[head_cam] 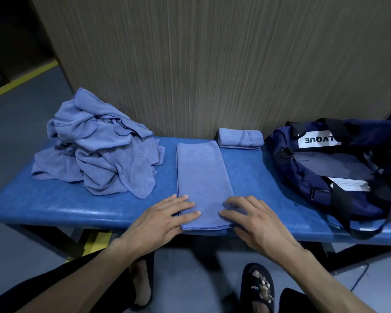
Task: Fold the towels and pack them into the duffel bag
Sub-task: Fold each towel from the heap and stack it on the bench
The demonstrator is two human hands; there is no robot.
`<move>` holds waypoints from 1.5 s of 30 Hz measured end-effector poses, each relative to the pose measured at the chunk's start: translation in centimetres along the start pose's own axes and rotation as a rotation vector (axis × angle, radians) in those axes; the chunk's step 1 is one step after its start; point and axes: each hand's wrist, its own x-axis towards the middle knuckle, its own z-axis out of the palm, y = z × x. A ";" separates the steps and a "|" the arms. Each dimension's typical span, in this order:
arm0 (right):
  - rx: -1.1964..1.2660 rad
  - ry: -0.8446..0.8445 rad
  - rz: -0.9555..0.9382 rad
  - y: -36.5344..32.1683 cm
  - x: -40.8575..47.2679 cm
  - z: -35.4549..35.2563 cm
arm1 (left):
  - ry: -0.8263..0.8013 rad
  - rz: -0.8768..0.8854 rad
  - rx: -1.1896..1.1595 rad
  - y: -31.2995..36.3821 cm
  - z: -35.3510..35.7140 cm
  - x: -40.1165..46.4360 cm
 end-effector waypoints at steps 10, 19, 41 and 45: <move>0.366 0.032 0.141 0.9 0.1 0.1 | 0.188 -0.167 -0.285 1.0 -0.7 -0.2; 0.741 0.079 0.574 0.0 2.3 0.4 | 0.207 -0.664 -0.476 1.7 -0.8 2.2; 0.362 0.000 0.915 0.1 6.2 2.1 | 0.110 -1.022 -0.297 1.0 -1.7 4.9; 0.320 -0.005 0.949 -0.1 6.5 2.0 | 0.085 -1.027 -0.238 1.1 -1.8 5.2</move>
